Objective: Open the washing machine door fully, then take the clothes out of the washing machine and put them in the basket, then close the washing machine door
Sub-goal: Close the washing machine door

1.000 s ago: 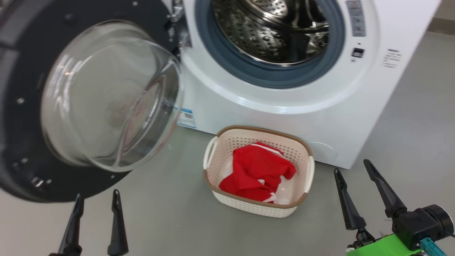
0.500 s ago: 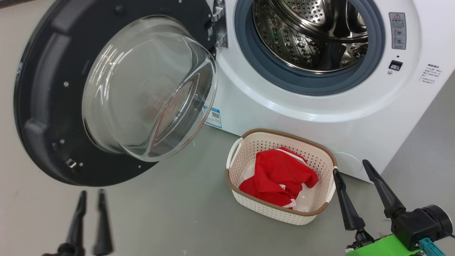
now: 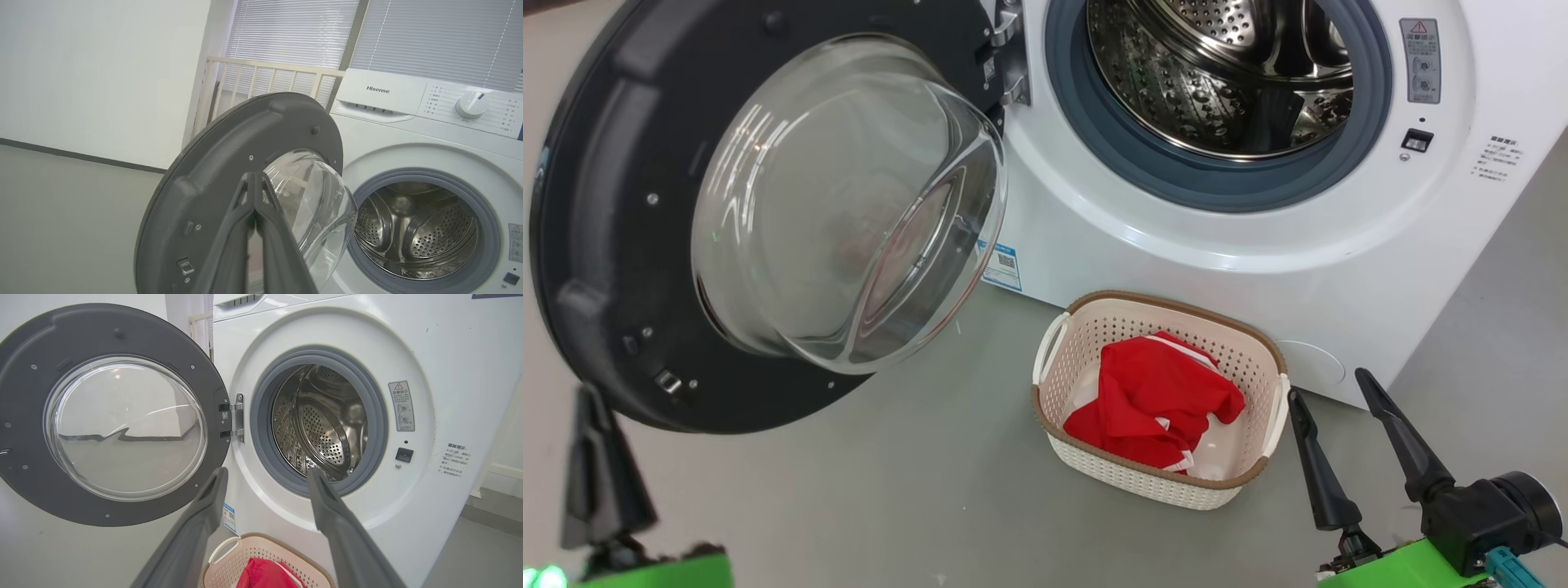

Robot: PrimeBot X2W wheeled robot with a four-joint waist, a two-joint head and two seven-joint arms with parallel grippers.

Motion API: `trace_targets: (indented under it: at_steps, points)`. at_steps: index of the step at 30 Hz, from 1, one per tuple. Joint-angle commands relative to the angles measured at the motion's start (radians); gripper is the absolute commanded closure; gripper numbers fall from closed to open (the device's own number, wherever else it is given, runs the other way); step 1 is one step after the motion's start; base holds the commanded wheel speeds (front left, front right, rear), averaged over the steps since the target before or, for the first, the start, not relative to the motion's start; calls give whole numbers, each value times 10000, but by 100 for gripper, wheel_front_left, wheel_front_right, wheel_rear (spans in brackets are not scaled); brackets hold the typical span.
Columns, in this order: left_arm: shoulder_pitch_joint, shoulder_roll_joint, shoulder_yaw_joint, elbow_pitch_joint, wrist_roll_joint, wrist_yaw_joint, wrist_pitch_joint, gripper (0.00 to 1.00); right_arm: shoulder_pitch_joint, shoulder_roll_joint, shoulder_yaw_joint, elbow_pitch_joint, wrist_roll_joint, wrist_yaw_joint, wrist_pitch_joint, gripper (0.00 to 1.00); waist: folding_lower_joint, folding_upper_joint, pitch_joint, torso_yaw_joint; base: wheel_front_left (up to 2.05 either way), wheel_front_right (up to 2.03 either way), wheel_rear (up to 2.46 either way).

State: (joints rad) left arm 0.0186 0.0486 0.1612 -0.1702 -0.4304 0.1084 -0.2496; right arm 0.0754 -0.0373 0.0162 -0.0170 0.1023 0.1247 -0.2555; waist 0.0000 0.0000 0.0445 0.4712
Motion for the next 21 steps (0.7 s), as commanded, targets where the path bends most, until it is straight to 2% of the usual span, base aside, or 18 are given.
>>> trace_targets:
  at_steps: [1, 8, 14, 21]
  points:
    - [-456, 114, 441, -276, -167, -89, -94, 100, -248, -129, 239, -232, -102, 60, -63, 0, 0, 0, 19, -17, 0, 0, 0]
    - [-1765, 364, 1615, 336, -2118, -477, 119, 100, -286, -129, 256, -197, -175, 60, -63, 0, 0, 0, 95, -101, 0, 0, 0]
    - [-3098, 889, 2517, 1316, -3791, -642, 825, 100, -303, -129, 259, -151, -200, 60, -63, 0, 0, 0, 83, -171, 0, 0, 0]
    - [-4769, 1579, 3308, 2679, -5556, -429, 2025, 100, -306, -129, 261, -125, -183, 60, -54, 0, 0, 0, 25, -276, 0, 0, 0]
